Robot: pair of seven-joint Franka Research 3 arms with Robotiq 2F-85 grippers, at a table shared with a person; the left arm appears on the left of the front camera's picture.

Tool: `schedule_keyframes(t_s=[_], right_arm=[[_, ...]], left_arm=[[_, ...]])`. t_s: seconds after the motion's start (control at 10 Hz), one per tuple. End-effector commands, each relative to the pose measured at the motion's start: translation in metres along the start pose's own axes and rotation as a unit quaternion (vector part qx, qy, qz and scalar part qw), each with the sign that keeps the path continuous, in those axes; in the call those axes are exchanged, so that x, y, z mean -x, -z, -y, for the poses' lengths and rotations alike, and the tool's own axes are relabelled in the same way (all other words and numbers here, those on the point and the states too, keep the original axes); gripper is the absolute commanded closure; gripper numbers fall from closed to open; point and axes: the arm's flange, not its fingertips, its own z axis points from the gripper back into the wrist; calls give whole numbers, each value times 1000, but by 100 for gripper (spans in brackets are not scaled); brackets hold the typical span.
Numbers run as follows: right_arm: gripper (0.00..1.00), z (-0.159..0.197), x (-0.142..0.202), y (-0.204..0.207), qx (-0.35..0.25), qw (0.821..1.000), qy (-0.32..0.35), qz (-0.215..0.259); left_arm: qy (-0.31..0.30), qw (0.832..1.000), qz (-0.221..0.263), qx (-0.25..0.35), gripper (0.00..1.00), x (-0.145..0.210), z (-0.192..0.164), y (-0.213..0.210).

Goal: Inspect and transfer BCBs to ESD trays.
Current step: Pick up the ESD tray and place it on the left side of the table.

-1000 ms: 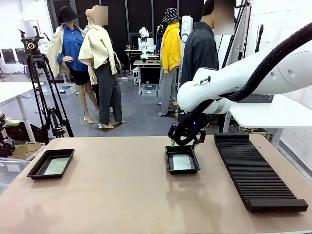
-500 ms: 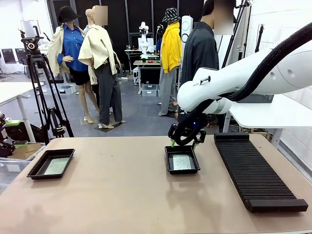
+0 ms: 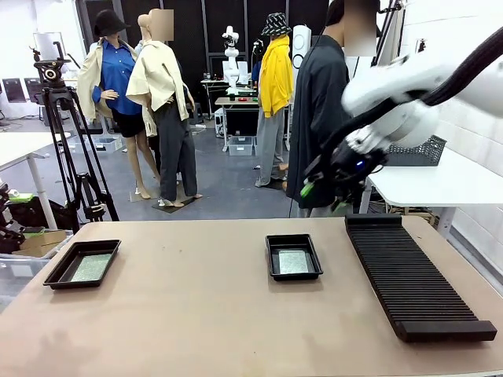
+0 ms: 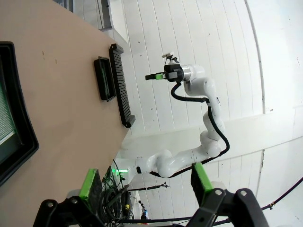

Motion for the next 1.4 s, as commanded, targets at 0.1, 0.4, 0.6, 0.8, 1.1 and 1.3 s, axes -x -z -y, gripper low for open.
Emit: schedule_keyframes(t_s=[0.1,0.4,0.6,0.8,1.1,1.3], right_arm=[[0,61,4,-32,-85,995,46,0],[0,116,9,-58,-174,981,84,22],[0,155,19,-68,-255,962,98,20],[0,182,25,-66,-281,954,98,29],[0,209,24,-65,-321,945,56,16],[0,226,12,-63,-330,943,42,-13]], left_arm=[[-2,1000,8,-16,0,7,30,45],[9,999,-17,-35,0,11,49,90],[8,998,-39,-47,0,15,51,119],[5,995,-59,-85,0,14,64,153],[27,983,-112,-144,0,18,90,224],[37,974,-135,-178,0,12,106,270]])
